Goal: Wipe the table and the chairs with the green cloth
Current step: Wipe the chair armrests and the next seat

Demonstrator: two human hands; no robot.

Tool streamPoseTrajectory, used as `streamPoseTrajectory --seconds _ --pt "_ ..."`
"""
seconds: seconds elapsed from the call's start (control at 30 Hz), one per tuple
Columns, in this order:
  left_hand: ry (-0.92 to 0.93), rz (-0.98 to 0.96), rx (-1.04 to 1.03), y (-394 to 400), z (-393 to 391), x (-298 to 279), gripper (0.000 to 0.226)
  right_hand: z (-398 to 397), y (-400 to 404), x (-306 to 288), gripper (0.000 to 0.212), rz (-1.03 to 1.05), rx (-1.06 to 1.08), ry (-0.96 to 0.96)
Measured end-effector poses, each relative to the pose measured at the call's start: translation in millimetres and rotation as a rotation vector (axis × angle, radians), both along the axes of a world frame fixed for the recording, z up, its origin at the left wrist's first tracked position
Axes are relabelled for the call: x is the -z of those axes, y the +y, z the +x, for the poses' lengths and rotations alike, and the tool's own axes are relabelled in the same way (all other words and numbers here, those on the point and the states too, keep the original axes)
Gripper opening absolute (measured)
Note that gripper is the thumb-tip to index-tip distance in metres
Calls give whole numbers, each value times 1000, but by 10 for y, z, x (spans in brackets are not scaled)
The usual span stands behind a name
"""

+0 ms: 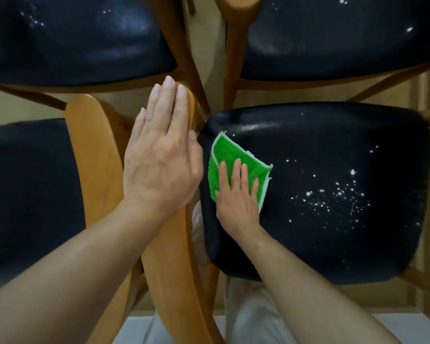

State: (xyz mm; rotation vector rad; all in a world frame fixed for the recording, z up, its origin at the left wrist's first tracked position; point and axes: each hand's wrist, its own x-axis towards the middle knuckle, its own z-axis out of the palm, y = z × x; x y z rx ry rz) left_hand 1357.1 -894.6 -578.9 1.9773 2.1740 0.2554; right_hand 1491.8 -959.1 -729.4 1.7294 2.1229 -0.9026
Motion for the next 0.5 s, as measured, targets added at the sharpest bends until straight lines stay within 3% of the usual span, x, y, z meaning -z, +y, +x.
streamPoseTrajectory --seconds 0.07,0.27,0.5 --pt "-12 13 -14 3 -5 21 57 -70 -4 133 75 49 -44 -22" --pt "-17 20 -24 13 -16 11 58 294 389 246 66 177 -192 -39" --pt "-39 24 -28 4 -28 30 57 609 1253 318 62 224 255 -165"
